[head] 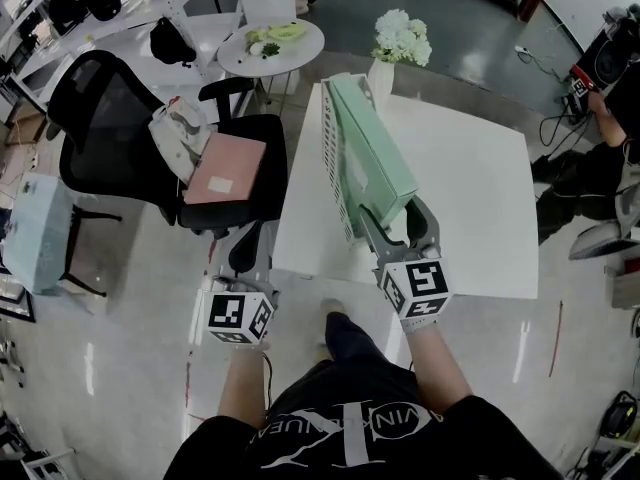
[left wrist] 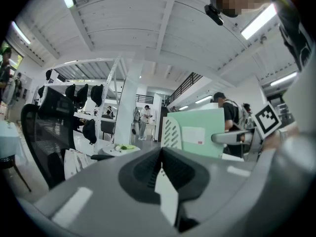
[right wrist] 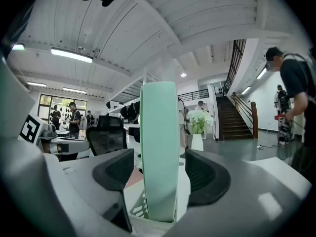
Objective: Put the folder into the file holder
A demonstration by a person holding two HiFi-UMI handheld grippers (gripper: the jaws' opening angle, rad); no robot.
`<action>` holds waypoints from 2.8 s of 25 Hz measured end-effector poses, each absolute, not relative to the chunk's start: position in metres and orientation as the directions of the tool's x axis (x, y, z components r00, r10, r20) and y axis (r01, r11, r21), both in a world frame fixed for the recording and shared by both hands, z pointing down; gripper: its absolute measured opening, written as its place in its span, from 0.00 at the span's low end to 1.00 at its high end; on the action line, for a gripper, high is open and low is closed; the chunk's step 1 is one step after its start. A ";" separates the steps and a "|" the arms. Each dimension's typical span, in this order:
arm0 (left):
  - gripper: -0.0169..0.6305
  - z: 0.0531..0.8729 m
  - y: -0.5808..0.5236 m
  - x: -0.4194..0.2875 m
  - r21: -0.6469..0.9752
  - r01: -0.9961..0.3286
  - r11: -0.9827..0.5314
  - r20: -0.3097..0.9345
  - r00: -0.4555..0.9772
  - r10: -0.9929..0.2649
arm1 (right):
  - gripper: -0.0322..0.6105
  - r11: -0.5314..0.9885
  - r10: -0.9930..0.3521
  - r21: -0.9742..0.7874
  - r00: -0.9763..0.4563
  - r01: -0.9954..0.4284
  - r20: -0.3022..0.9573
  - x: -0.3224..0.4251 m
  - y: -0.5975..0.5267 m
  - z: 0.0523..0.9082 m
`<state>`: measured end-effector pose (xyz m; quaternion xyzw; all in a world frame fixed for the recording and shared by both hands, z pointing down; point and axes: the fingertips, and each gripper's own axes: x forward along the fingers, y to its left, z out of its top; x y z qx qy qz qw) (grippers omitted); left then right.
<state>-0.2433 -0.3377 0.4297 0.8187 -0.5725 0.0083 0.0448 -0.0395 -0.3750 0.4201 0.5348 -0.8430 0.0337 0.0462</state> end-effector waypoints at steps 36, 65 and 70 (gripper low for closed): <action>0.03 0.401 -0.286 -0.212 0.057 -0.922 -0.384 -0.002 0.384 -0.923 | 0.07 0.329 -0.940 -0.010 -0.328 -0.944 0.089 0.028 -0.303 0.399; 0.03 0.364 -0.250 -0.239 0.054 -0.942 -0.330 -0.055 0.327 -0.943 | 0.06 0.369 -0.929 0.016 -0.369 -0.929 -0.021 0.047 -0.262 0.352; 0.03 0.354 -0.251 -0.246 0.054 -0.945 -0.321 -0.069 0.318 -0.946 | 0.06 0.368 -0.929 0.023 -0.369 -0.930 -0.027 0.046 -0.263 0.347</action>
